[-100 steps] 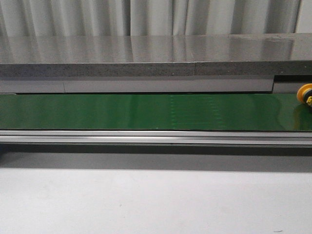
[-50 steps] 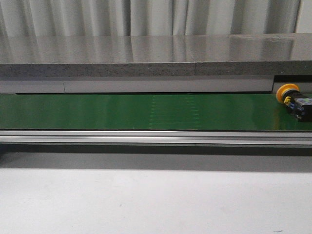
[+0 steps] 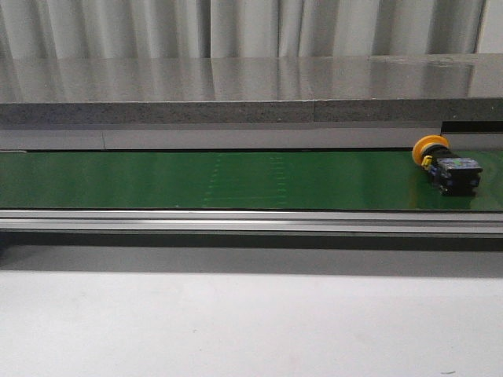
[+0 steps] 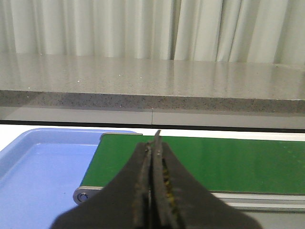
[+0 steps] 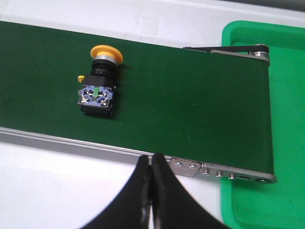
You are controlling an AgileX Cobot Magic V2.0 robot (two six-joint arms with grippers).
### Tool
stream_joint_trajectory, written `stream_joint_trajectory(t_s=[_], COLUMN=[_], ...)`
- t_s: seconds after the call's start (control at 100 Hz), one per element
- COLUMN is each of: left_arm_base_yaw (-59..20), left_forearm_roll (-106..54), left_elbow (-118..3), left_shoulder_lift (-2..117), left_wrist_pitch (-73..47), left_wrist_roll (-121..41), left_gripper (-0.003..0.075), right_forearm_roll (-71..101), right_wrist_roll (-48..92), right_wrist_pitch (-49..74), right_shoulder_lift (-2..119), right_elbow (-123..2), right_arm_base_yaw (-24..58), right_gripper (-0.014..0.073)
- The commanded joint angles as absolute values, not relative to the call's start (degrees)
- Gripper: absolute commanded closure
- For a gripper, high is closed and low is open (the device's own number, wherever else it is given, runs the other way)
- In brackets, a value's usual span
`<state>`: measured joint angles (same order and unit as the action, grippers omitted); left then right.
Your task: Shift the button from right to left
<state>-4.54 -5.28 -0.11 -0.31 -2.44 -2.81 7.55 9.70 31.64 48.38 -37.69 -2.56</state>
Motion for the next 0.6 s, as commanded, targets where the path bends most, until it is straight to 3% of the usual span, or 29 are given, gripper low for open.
stream_joint_trajectory(t_s=[0.0,0.29,0.59], left_arm_base_yaw=[-4.7,-4.7,-4.7], left_forearm_roll=[-5.3,-5.3,-5.3], left_elbow=[2.5,2.5,2.5], left_shoulder_lift=[-2.1,-2.1,-2.1], left_wrist_pitch=[1.8,1.8,1.8], left_wrist_roll=[-2.2,-2.2,-2.2], left_gripper=[0.0741,0.0741,0.0741], right_forearm_roll=[7.6,7.6,7.6], right_wrist_roll=[10.4,10.4,10.4], right_wrist_pitch=[24.7,16.3,15.5], right_shoulder_lift=[44.6,31.8,19.1], right_elbow=[-35.9,-25.0,-19.0], right_arm_base_yaw=[-2.3,-2.3,-2.3], right_gripper=[0.0661,0.0661,0.0661])
